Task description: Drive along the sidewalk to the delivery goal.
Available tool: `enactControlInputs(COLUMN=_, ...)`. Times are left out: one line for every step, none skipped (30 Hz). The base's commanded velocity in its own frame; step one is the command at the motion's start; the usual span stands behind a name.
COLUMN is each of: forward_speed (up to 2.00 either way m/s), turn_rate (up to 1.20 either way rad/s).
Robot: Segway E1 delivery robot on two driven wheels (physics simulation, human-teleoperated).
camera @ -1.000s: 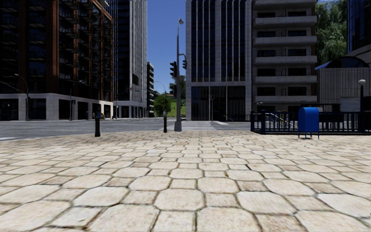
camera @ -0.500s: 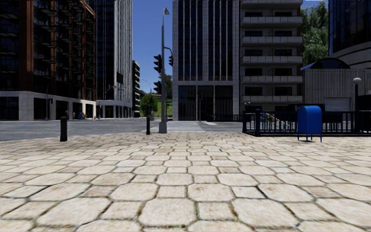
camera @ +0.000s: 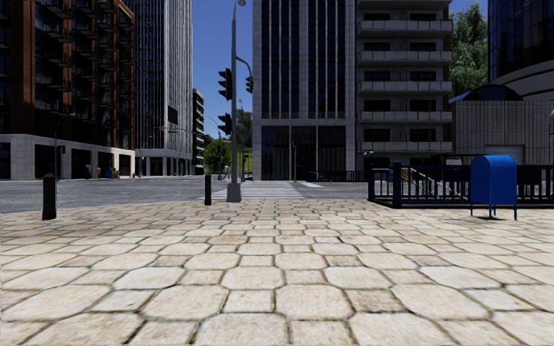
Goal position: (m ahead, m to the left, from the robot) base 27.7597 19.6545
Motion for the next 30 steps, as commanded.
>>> enactControlInputs(forward_speed=2.0, turn_rate=0.0)
enactControlInputs(forward_speed=2.0, turn_rate=0.0)
enactControlInputs(forward_speed=2.0, turn_rate=0.0)
enactControlInputs(forward_speed=2.0, turn_rate=0.0)
enactControlInputs(forward_speed=2.0, turn_rate=0.0)
enactControlInputs(forward_speed=2.0, turn_rate=0.0)
enactControlInputs(forward_speed=2.0, turn_rate=0.0)
enactControlInputs(forward_speed=2.0, turn_rate=0.0)
enactControlInputs(forward_speed=2.0, turn_rate=0.0)
enactControlInputs(forward_speed=2.0, turn_rate=0.0)
enactControlInputs(forward_speed=1.95, turn_rate=0.0)
enactControlInputs(forward_speed=1.92, turn_rate=0.0)
enactControlInputs(forward_speed=2.0, turn_rate=0.0)
enactControlInputs(forward_speed=2.0, turn_rate=0.0)
enactControlInputs(forward_speed=2.0, turn_rate=0.0)
enactControlInputs(forward_speed=2.0, turn_rate=0.0)
enactControlInputs(forward_speed=2.0, turn_rate=0.0)
enactControlInputs(forward_speed=2.0, turn_rate=0.0)
enactControlInputs(forward_speed=2.0, turn_rate=0.0)
enactControlInputs(forward_speed=2.0, turn_rate=0.0)
enactControlInputs(forward_speed=2.0, turn_rate=0.0)
enactControlInputs(forward_speed=1.99, turn_rate=0.0)
enactControlInputs(forward_speed=1.98, turn_rate=0.0)
enactControlInputs(forward_speed=1.98, turn_rate=0.0)
enactControlInputs(forward_speed=1.98, turn_rate=0.0)
enactControlInputs(forward_speed=2.0, turn_rate=0.0)
enactControlInputs(forward_speed=2.0, turn_rate=0.0)
enactControlInputs(forward_speed=2.0, turn_rate=0.0)
enactControlInputs(forward_speed=2.0, turn_rate=0.0)
enactControlInputs(forward_speed=2.0, turn_rate=0.0)
